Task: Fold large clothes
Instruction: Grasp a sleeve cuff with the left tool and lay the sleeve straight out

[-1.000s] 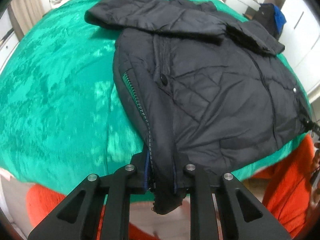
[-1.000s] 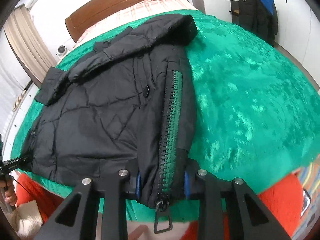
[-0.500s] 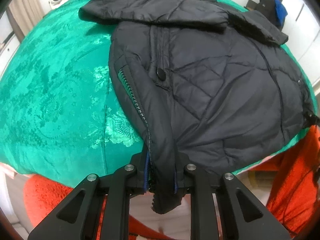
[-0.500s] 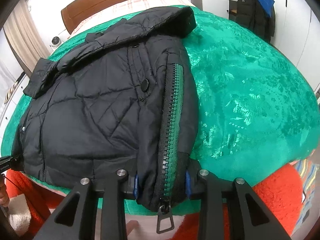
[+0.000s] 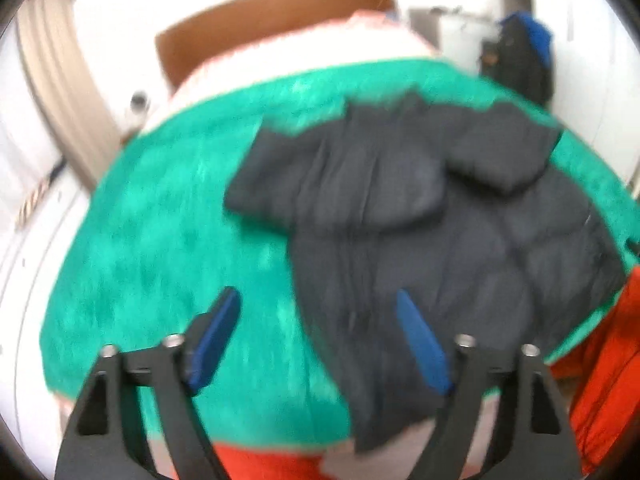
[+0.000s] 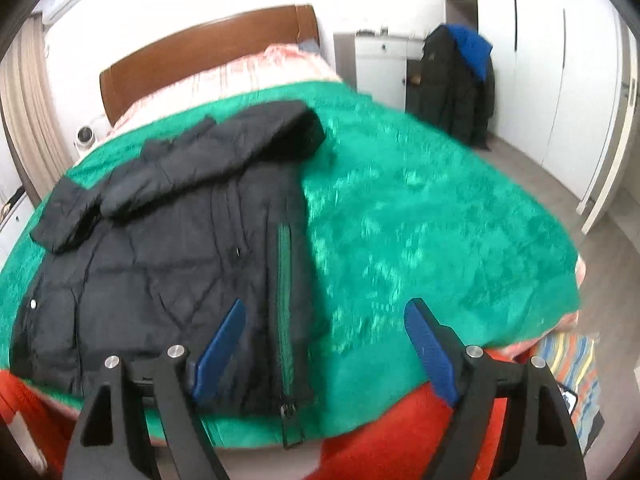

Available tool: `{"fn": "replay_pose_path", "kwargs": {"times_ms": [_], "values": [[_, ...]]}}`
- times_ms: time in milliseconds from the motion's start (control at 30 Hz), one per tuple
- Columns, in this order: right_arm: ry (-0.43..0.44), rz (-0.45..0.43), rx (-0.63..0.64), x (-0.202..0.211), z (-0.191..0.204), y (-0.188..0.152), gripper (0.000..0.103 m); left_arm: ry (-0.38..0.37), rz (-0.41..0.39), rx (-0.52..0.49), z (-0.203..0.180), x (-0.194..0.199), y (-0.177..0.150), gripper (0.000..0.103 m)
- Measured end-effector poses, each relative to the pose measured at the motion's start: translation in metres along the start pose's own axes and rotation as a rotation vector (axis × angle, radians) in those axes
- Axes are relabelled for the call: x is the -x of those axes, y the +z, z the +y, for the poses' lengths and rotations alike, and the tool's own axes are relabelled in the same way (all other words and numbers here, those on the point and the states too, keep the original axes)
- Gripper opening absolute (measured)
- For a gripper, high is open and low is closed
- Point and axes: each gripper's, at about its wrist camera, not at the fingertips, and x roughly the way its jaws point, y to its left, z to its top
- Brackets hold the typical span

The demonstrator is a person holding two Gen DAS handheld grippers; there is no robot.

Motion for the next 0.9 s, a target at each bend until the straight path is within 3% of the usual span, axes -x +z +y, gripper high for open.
{"fn": "replay_pose_path", "kwargs": {"times_ms": [100,200,267,367,400,433,467,533,600,700,833,900], "values": [[0.041,-0.004,0.014,0.002,0.012,0.004,0.081,-0.027,-0.054,-0.156,-0.034,-0.027,0.037,0.088],[0.075,0.003,0.053,0.005,0.027,-0.001,0.081,-0.073,-0.016,-0.295,-0.074,-0.073,0.050,0.088],[0.100,0.008,0.087,0.006,0.037,-0.008,0.081,-0.043,0.003,-0.389,-0.102,-0.112,0.051,0.088],[0.125,0.013,0.138,0.008,0.047,-0.019,0.081,-0.014,0.061,-0.391,-0.116,-0.156,0.049,0.092],[0.125,0.014,0.147,0.007,0.048,-0.024,0.081,-0.016,0.098,-0.361,-0.116,-0.175,0.049,0.092],[0.126,0.016,0.158,0.007,0.050,-0.026,0.081,-0.035,0.114,-0.333,-0.113,-0.182,0.049,0.080],[0.128,0.017,0.161,0.007,0.050,-0.027,0.081,-0.058,0.122,-0.308,-0.110,-0.183,0.048,0.048],[0.135,0.016,0.161,0.008,0.050,-0.029,0.081,-0.027,0.117,-0.235,-0.094,-0.179,0.051,0.027],[0.138,0.005,0.154,0.006,0.046,-0.026,0.081,-0.048,0.070,-0.134,-0.067,-0.161,0.058,0.025],[0.143,-0.012,0.139,0.008,0.045,-0.025,0.081,-0.057,-0.016,0.113,0.011,-0.111,0.067,0.025],[0.155,-0.022,0.144,0.007,0.050,-0.024,0.081,0.061,-0.121,0.492,0.153,-0.050,0.044,0.024],[0.164,-0.025,0.158,0.007,0.056,-0.023,0.081,0.163,-0.125,0.610,0.200,-0.040,0.021,0.024]]}}
